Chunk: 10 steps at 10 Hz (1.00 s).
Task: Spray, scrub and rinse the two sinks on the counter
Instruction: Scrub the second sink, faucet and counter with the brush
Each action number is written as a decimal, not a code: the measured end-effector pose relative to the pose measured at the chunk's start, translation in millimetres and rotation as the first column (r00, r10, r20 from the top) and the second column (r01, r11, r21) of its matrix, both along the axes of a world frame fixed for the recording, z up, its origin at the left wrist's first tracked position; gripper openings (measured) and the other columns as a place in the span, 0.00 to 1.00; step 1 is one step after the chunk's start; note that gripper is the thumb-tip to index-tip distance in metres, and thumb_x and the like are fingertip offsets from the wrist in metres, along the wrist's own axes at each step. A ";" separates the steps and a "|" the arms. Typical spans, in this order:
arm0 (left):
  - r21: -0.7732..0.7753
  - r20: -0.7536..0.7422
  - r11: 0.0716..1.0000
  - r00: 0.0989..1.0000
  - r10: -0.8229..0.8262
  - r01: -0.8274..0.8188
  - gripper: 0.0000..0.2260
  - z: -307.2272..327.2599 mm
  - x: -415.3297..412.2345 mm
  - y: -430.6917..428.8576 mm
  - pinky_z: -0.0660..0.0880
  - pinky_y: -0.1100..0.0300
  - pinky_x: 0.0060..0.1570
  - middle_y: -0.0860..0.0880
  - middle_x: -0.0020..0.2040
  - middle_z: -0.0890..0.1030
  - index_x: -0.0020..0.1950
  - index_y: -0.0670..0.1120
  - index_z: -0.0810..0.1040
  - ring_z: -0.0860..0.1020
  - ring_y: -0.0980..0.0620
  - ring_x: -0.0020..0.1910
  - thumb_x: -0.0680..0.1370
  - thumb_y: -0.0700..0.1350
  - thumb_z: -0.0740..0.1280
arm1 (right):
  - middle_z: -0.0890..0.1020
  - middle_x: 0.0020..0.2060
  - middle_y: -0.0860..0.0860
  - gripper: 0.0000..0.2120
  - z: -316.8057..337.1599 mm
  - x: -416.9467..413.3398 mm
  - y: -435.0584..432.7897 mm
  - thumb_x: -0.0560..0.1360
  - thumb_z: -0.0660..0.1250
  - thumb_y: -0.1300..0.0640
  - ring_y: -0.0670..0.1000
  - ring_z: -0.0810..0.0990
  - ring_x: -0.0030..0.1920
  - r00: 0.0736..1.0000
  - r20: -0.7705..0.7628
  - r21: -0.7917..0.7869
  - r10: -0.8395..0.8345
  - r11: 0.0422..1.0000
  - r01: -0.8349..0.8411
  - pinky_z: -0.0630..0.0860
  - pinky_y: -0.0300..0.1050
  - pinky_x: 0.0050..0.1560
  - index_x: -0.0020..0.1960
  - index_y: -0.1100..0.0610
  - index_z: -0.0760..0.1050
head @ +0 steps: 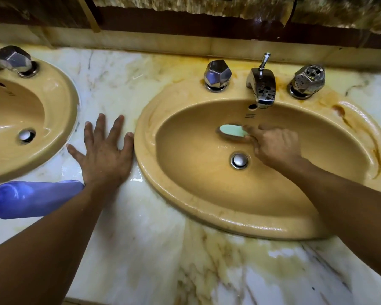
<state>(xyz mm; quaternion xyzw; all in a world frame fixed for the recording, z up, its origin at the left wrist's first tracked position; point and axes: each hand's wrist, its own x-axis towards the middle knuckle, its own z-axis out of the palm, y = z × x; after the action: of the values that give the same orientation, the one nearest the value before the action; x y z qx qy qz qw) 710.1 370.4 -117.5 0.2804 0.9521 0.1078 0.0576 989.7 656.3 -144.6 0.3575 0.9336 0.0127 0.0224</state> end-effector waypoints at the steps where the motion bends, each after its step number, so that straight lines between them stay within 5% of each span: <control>1: 0.003 0.003 1.000 1.000 0.001 -0.001 0.26 0.2 -0.2 -0.5 0.40 0.26 0.75 0.57 0.85 0.48 0.82 0.67 0.51 0.43 0.51 0.84 0.83 0.66 0.47 | 0.82 0.61 0.52 0.18 -13.6 4.7 -15.5 0.83 0.61 0.43 0.58 0.80 0.57 0.996 0.068 -0.374 0.066 0.927 -0.036 0.78 0.50 0.51 0.72 0.38 0.73; 2: -0.004 0.006 1.000 1.000 -0.003 0.003 0.26 0.4 0.4 -0.2 0.40 0.26 0.75 0.57 0.85 0.48 0.82 0.67 0.50 0.43 0.51 0.84 0.83 0.66 0.47 | 0.83 0.57 0.51 0.18 -7.7 -0.8 -20.2 0.83 0.60 0.42 0.57 0.80 0.54 0.968 0.141 -0.345 0.206 0.927 -0.147 0.78 0.50 0.49 0.71 0.39 0.73; 3: 0.006 0.006 1.000 1.000 0.003 -0.004 0.26 1.0 1.5 -0.4 0.40 0.26 0.75 0.57 0.85 0.48 0.82 0.67 0.51 0.43 0.51 0.84 0.83 0.66 0.47 | 0.82 0.50 0.52 0.19 -0.5 -1.8 -12.6 0.83 0.59 0.44 0.59 0.80 0.48 0.996 0.091 -0.088 -0.006 0.996 0.014 0.74 0.48 0.41 0.73 0.41 0.71; 4: 0.007 0.008 1.000 1.000 0.005 -0.005 0.25 1.7 2.0 0.1 0.40 0.26 0.75 0.57 0.85 0.48 0.82 0.67 0.52 0.43 0.50 0.84 0.83 0.65 0.47 | 0.83 0.59 0.52 0.18 -9.6 2.0 -32.8 0.83 0.60 0.43 0.59 0.80 0.57 0.999 0.034 -0.389 0.028 0.921 -0.012 0.78 0.50 0.53 0.71 0.39 0.75; 5: 0.001 0.003 1.000 1.000 0.002 -0.002 0.25 2.2 1.8 0.3 0.40 0.26 0.75 0.56 0.85 0.48 0.82 0.67 0.52 0.43 0.50 0.84 0.84 0.65 0.47 | 0.81 0.62 0.49 0.16 -5.6 1.1 -51.7 0.83 0.61 0.43 0.58 0.78 0.61 0.972 0.028 -0.576 0.234 0.798 -0.176 0.76 0.53 0.57 0.70 0.38 0.75; 6: -0.001 0.006 1.000 1.000 -0.001 0.001 0.25 2.6 2.0 -0.1 0.40 0.27 0.75 0.56 0.85 0.48 0.82 0.67 0.52 0.43 0.50 0.84 0.84 0.66 0.47 | 0.83 0.52 0.54 0.15 -6.9 -2.1 -29.2 0.82 0.59 0.45 0.60 0.81 0.50 0.995 0.084 -0.275 0.057 0.961 -0.031 0.74 0.48 0.43 0.68 0.40 0.75; 7: -0.001 0.008 1.000 1.000 0.002 -0.002 0.26 2.4 1.8 -0.3 0.40 0.27 0.75 0.57 0.85 0.48 0.82 0.67 0.52 0.42 0.51 0.84 0.83 0.66 0.47 | 0.83 0.48 0.55 0.18 -11.6 4.9 -21.2 0.82 0.61 0.46 0.62 0.81 0.46 0.981 -0.132 -0.212 -0.145 0.971 0.115 0.71 0.47 0.40 0.70 0.42 0.76; 8: -0.003 0.007 1.000 1.000 0.000 0.000 0.25 2.0 1.5 0.0 0.40 0.27 0.75 0.57 0.85 0.48 0.82 0.67 0.52 0.42 0.51 0.84 0.84 0.65 0.47 | 0.80 0.43 0.55 0.20 -7.5 3.4 -22.8 0.82 0.62 0.49 0.60 0.78 0.38 0.853 -0.509 -0.040 -0.118 0.993 0.114 0.73 0.49 0.34 0.74 0.46 0.74; 9: -0.003 0.004 1.000 1.000 -0.006 0.006 0.25 2.3 2.0 -0.6 0.40 0.27 0.75 0.56 0.85 0.48 0.82 0.66 0.52 0.42 0.50 0.84 0.84 0.65 0.47 | 0.80 0.45 0.57 0.20 1.6 -9.8 -9.3 0.84 0.60 0.48 0.62 0.78 0.38 0.792 -0.603 -0.017 -0.094 0.994 0.105 0.75 0.51 0.34 0.74 0.49 0.74; 10: -0.004 0.003 1.000 1.000 -0.010 0.010 0.25 1.5 1.1 -0.9 0.40 0.26 0.75 0.56 0.85 0.48 0.82 0.66 0.51 0.42 0.50 0.84 0.84 0.65 0.47 | 0.81 0.45 0.56 0.23 12.9 -18.8 -3.5 0.85 0.53 0.43 0.60 0.78 0.35 0.905 -0.403 0.053 0.139 0.990 -0.129 0.76 0.49 0.30 0.79 0.44 0.65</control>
<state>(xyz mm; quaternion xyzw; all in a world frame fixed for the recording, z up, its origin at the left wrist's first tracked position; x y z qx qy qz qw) 711.3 369.6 -116.0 0.2849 0.9508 0.1060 0.0601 970.9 652.8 -131.7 0.2875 0.9400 -0.0484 -0.1770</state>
